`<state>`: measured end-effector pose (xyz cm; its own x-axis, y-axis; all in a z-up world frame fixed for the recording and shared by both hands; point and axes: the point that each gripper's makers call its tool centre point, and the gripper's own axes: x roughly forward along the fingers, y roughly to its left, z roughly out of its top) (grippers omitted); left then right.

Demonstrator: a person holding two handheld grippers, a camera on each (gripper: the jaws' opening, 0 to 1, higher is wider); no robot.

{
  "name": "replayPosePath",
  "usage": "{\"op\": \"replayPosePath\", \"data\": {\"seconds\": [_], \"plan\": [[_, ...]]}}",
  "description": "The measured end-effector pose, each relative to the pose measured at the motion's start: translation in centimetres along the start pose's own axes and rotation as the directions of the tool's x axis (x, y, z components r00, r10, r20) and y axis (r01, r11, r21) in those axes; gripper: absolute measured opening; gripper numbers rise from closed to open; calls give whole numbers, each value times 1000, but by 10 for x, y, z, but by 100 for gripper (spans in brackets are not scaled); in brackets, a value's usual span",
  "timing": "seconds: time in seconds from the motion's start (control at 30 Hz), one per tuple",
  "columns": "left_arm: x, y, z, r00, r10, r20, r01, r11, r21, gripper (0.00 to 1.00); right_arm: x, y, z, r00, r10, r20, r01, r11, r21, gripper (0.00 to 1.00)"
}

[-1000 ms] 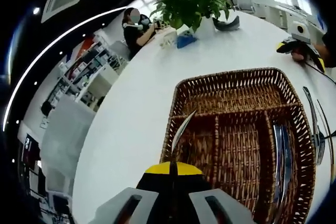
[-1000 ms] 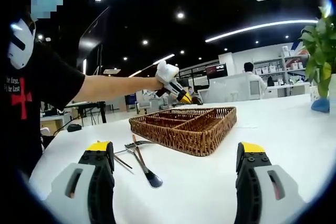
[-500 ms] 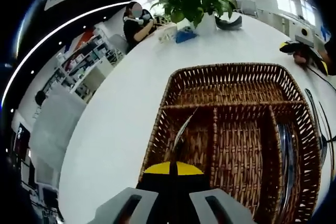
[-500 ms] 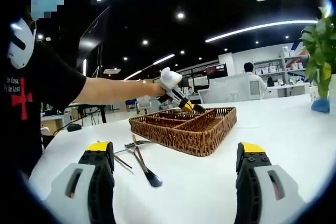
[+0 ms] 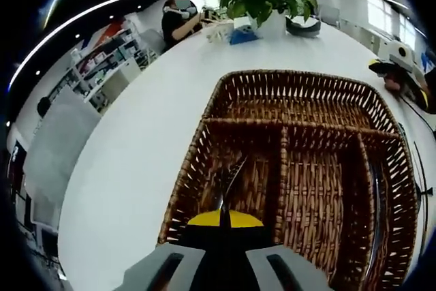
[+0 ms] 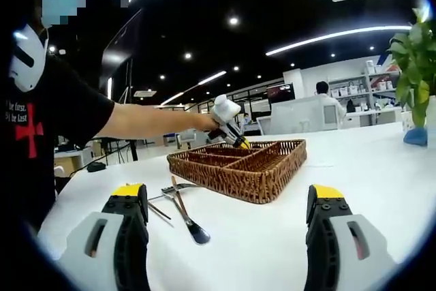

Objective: Arrange the knives, forks, and spoons in their matching storage slots by inserting each utensil handle-first until every utensil is classified and aligned in the correct compartment

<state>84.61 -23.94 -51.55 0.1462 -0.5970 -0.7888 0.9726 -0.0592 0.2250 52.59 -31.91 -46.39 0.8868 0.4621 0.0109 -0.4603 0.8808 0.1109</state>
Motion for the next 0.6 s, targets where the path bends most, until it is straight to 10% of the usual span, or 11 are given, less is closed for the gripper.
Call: {"op": "replayPosePath", "data": {"seconds": [0.6], "plan": [[-5, -5, -13, 991, -124, -41, 114, 975, -190, 0, 1, 0, -2, 1000, -1, -6, 1, 1000, -5, 100]]}}
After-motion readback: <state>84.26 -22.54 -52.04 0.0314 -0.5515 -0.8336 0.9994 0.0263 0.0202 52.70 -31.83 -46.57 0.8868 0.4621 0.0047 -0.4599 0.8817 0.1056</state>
